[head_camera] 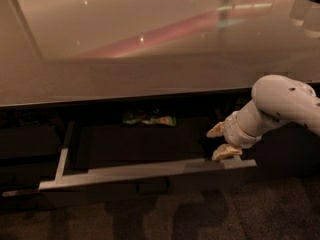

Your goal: Open top drawer

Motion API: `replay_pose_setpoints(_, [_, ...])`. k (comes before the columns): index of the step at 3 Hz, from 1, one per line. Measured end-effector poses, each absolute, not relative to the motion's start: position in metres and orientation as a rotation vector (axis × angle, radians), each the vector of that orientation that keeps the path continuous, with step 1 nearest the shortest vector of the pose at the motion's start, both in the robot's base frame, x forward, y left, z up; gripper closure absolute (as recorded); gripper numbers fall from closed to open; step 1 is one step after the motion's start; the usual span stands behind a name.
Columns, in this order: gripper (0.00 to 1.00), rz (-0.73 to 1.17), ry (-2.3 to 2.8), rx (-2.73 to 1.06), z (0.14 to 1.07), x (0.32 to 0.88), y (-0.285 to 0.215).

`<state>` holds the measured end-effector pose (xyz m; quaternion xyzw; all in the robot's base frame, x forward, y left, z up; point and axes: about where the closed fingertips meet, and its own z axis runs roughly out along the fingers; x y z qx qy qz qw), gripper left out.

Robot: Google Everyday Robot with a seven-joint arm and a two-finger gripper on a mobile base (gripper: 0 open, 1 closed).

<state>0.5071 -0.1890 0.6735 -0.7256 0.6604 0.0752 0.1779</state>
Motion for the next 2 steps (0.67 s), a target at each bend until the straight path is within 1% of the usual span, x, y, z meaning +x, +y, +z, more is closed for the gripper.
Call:
replay_pose_setpoints(1, [0.00, 0.213, 1.868, -2.053, 0.6734, 0.5071, -0.1889])
replay_pose_setpoints(2, [0.00, 0.213, 1.868, -2.053, 0.6734, 0.5071, -0.1889])
